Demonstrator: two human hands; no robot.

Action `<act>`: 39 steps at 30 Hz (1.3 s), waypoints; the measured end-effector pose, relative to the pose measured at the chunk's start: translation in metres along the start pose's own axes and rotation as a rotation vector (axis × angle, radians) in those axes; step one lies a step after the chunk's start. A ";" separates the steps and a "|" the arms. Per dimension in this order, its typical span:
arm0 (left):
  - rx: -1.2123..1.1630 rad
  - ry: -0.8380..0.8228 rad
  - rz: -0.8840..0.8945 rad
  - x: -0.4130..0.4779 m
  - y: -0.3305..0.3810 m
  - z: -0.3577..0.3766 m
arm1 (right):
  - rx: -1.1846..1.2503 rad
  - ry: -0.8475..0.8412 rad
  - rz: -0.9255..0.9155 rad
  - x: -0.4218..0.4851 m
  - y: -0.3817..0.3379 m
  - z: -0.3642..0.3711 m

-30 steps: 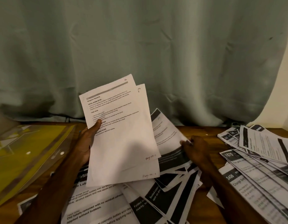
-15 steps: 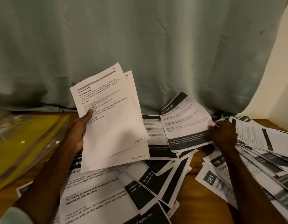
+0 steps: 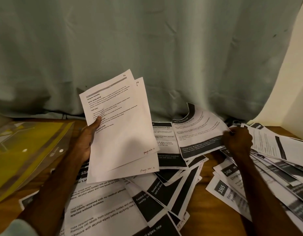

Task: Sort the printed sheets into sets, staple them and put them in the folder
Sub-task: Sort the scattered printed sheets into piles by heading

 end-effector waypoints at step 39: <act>0.000 0.024 -0.073 -0.019 0.007 0.021 | 0.179 -0.399 0.233 -0.043 -0.026 0.046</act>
Point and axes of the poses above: each hand's wrist, its own x-axis towards the middle knuckle, its own z-axis out of the palm, y = z × x, the point moved 3 cm from there along x, towards the middle knuckle, and after that the axes turned 11 degrees about y, right-handed, at the moved point
